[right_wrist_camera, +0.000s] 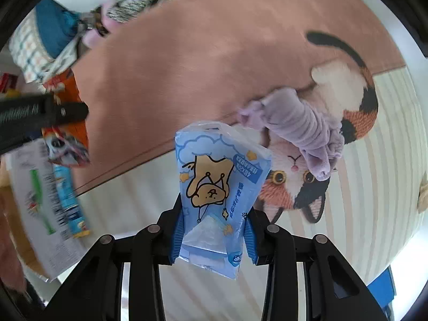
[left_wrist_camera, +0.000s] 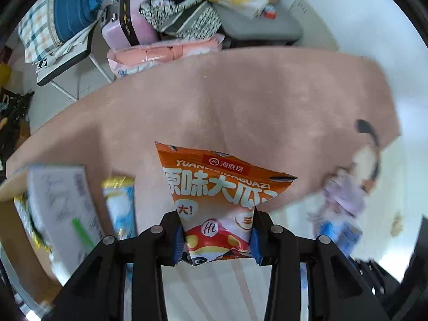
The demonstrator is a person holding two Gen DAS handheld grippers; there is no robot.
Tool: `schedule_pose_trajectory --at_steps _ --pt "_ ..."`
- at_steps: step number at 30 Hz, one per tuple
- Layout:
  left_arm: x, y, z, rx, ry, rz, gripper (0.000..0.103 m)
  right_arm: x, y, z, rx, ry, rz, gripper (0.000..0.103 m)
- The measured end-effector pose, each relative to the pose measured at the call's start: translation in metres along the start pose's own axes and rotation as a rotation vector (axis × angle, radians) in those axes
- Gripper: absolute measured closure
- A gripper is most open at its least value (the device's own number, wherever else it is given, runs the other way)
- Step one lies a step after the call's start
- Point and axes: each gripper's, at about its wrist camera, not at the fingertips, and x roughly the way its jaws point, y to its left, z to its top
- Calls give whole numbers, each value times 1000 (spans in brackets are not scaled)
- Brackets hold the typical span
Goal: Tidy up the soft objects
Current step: 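Grasp the orange panda chip bag with the left tool while the right tool grasps the blue cartoon packet, then drop the orange chip bag with the left tool into the box while the right tool drops the blue packet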
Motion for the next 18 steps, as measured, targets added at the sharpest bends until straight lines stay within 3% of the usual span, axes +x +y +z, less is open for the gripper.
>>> schedule_pose_trajectory --at_steps 5,8,14,18 --pt "-70 34 -54 -22 -100 -57 68 -54 38 -25 -90 -64 47 63" --pt "-104 76 -89 -59 -131 -69 68 -77 79 -45 -148 -79 92 63" --pt "-136 187 -138 -146 -100 -13 68 -97 203 -88 -289 -52 194 63" --pt "-130 262 -162 -212 -40 47 68 -78 287 -110 -380 3 254 63"
